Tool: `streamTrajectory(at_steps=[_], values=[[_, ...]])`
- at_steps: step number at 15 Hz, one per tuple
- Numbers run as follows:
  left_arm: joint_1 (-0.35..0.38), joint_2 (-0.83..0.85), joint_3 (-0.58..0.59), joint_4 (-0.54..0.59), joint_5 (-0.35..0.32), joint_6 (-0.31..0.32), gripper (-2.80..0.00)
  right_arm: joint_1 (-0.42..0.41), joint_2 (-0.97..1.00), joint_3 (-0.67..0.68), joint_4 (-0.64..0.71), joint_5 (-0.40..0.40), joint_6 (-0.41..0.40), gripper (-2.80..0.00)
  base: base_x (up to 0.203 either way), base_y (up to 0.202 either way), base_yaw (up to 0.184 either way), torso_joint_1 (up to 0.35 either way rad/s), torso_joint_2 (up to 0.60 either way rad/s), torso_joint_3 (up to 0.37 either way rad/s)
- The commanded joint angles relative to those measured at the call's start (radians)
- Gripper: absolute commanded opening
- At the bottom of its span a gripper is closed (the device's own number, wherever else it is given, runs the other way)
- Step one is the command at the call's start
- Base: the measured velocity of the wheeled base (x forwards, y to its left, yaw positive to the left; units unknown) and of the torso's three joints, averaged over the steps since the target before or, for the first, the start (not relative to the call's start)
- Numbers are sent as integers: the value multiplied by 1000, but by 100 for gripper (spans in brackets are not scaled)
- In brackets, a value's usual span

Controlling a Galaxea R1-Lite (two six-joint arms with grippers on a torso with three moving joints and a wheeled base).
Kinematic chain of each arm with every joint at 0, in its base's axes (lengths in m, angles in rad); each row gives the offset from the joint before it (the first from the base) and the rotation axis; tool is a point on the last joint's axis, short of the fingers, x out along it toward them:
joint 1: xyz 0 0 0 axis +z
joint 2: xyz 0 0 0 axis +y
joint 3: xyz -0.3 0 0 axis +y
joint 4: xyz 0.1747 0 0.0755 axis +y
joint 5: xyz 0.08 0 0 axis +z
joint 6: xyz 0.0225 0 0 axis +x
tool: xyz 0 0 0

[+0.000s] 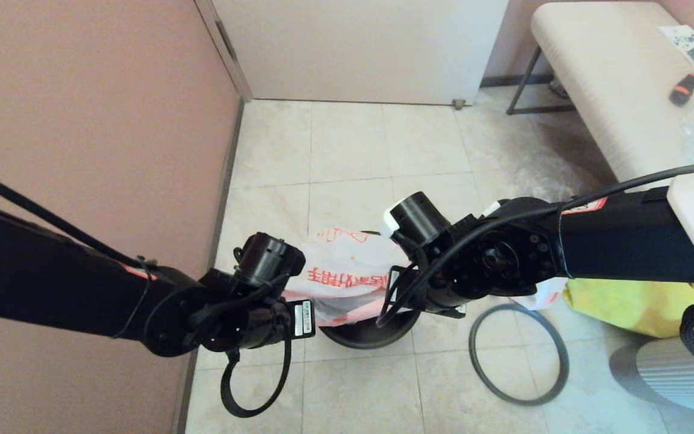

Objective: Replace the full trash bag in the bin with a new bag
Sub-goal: Put the new garbage bag on the trash can

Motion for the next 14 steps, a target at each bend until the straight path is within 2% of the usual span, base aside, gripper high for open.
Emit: streamTrajectory(at_steps=[1, 3, 5, 6, 9, 12, 14], values=[[4, 54, 33, -26, -29, -79, -280, -9, 18, -6, 3, -3, 5, -280, 0, 0, 0, 0, 0, 0], [14, 102, 27, -20, -99, -155, -280, -33, -6, -12, 0, -2, 6, -280, 0, 0, 0, 0, 0, 0], [33, 102, 30, -78, -151, -216, -280, -51, -26, -16, 0, 2, 7, -280, 0, 0, 0, 0, 0, 0], [51, 104, 47, -109, -152, -236, 0, -53, -28, -18, 0, 3, 6, -280, 0, 0, 0, 0, 0, 0], [127, 125, 95, -227, -144, -286, 0, -62, -24, -42, -1, 3, 7, -280, 0, 0, 0, 0, 0, 0], [177, 188, 133, -404, -112, -294, 0, -75, -31, -50, 0, 3, 7, -280, 0, 0, 0, 0, 0, 0], [188, 186, 157, -456, -103, -289, 0, -81, -31, -50, -2, 8, 7, -280, 0, 0, 0, 0, 0, 0]])
